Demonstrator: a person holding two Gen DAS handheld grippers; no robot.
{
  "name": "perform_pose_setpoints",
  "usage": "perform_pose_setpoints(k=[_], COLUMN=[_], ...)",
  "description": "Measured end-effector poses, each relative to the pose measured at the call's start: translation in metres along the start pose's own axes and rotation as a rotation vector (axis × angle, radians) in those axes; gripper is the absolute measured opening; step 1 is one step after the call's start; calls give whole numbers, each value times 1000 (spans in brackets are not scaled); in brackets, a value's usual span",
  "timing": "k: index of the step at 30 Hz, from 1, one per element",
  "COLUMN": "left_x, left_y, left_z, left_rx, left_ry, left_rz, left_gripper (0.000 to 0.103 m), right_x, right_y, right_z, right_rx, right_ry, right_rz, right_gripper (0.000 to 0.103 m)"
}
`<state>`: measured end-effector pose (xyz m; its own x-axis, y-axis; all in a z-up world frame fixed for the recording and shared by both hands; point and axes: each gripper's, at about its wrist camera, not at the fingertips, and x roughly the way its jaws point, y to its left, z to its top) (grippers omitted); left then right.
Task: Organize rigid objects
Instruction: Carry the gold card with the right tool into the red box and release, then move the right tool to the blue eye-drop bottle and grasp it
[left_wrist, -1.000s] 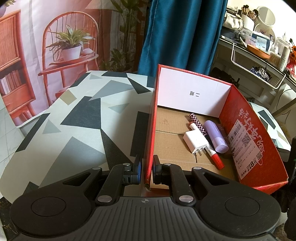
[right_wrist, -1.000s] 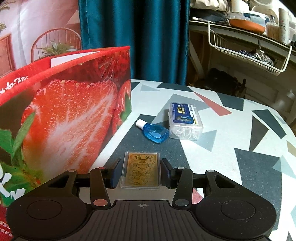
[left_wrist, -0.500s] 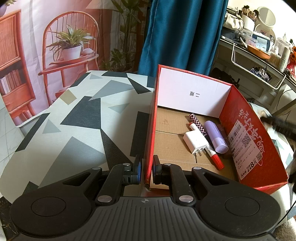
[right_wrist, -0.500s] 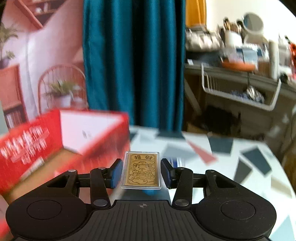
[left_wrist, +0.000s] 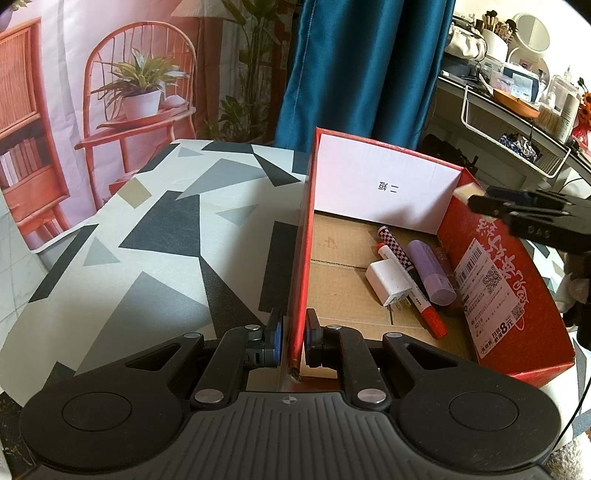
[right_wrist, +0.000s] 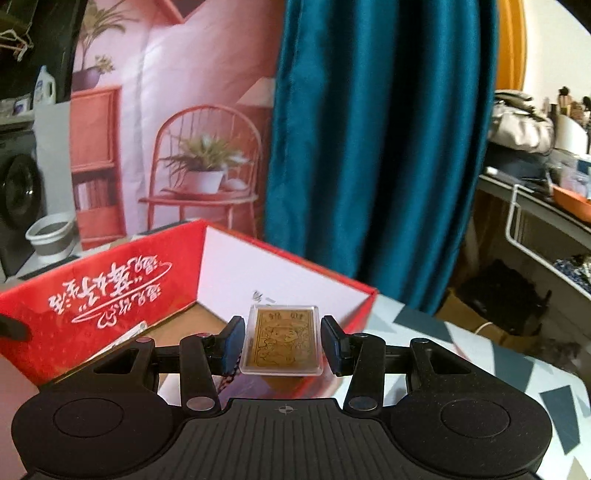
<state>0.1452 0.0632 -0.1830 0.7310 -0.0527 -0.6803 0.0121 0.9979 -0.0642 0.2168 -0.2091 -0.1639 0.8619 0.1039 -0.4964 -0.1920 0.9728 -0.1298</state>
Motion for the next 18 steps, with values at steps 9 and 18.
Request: perform_pose_setpoints(k=[9, 18], left_x=[1, 1], left_y=[2, 0], left_z=[0, 1], left_rx=[-12, -4], left_ry=[1, 4], left_rz=[-8, 0], left_gripper=[14, 14], right_x=[-2, -26], right_y=[5, -16], right_z=[-6, -6], right_rx=[23, 92], right_ry=[-4, -113], right_rz=[31, -72], right_gripper=[52, 78])
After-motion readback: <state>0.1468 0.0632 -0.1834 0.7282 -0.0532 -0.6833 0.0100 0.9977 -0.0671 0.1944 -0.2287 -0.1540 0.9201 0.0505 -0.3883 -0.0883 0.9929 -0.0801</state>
